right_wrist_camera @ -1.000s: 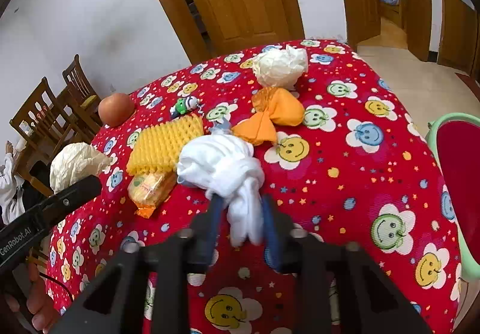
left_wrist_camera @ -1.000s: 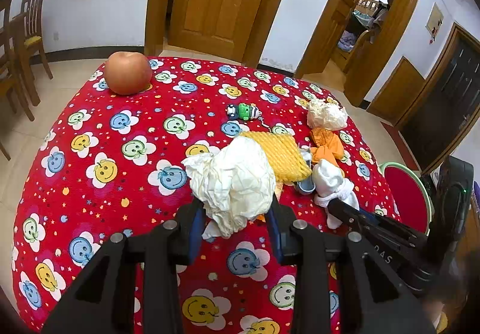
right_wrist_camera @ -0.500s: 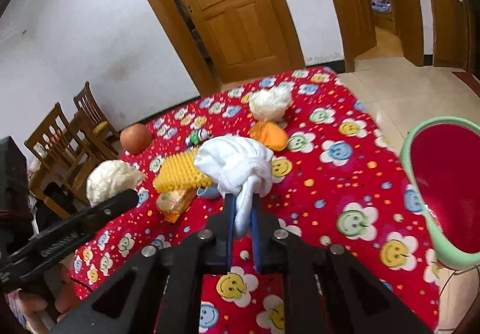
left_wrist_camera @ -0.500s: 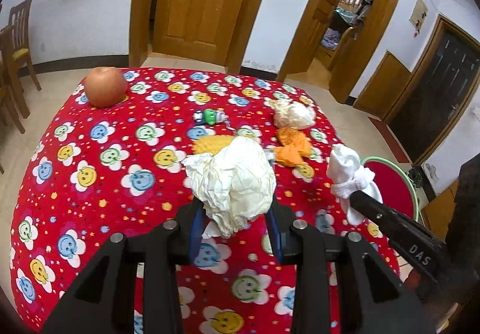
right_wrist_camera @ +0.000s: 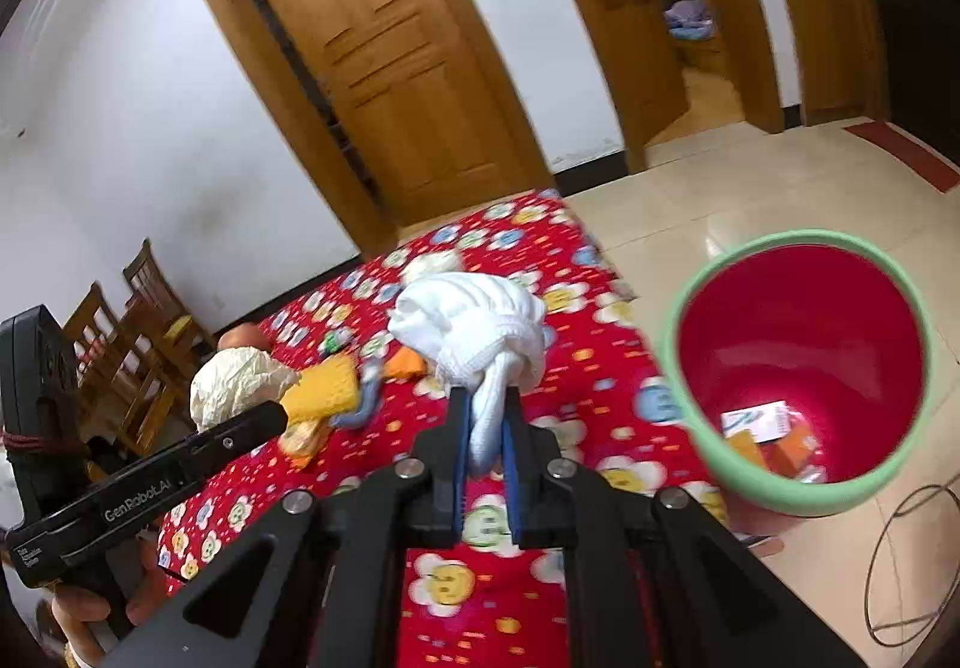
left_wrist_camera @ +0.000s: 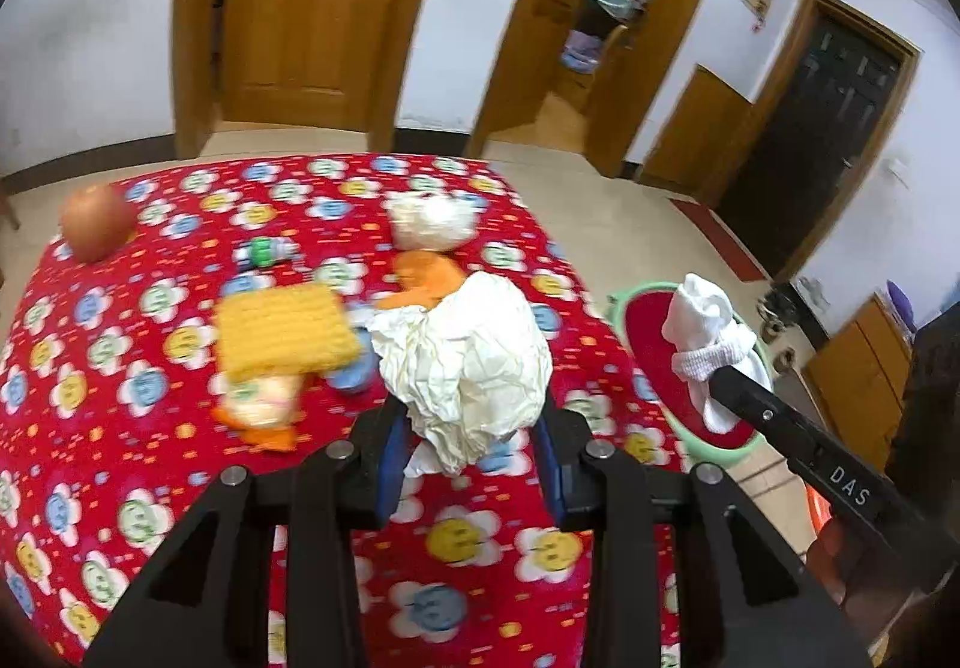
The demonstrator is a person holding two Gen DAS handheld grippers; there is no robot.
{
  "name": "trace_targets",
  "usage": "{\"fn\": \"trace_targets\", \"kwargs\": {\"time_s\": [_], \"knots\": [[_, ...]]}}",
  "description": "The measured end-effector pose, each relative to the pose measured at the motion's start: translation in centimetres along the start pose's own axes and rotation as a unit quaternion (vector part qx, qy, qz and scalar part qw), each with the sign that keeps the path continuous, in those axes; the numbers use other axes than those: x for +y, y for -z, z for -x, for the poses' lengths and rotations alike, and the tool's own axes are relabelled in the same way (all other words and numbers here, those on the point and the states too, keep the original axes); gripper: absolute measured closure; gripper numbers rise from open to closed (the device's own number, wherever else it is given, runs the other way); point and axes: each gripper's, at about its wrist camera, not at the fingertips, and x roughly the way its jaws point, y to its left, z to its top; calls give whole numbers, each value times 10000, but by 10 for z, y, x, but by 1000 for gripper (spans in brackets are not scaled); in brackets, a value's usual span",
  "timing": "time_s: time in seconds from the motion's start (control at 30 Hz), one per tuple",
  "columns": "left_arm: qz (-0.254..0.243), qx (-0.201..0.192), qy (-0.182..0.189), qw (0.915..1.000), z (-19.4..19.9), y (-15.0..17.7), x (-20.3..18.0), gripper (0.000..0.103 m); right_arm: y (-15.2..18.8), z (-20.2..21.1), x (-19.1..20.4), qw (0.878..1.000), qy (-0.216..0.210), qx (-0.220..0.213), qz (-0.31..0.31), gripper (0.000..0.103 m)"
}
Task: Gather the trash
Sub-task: 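Carry tissue and cloth over the bucket while right tool opens releasing the cloth, then open the left tool to drop the tissue into the bucket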
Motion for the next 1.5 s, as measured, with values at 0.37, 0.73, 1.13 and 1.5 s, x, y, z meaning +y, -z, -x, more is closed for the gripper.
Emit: {"fn": "trace_targets", "kwargs": {"time_s": [0.37,0.73,1.13,1.5], "knots": [[-568,285,426,9971,-39,-5,-71,67,-4,33,-72,9958,670,-250,-579,92],[-1096,567,599,9905,-83,-6,-129,67,2,29,-138,9867,1213,-105,-1074,89],[-1424,908,728,9829,-127,-3,-168,67,7,24,-185,9787,1379,-46,-1521,77],[-1642,1122,782,9769,-154,5,-192,67,6,45,-189,9779,1448,-328,-1472,67]]}}
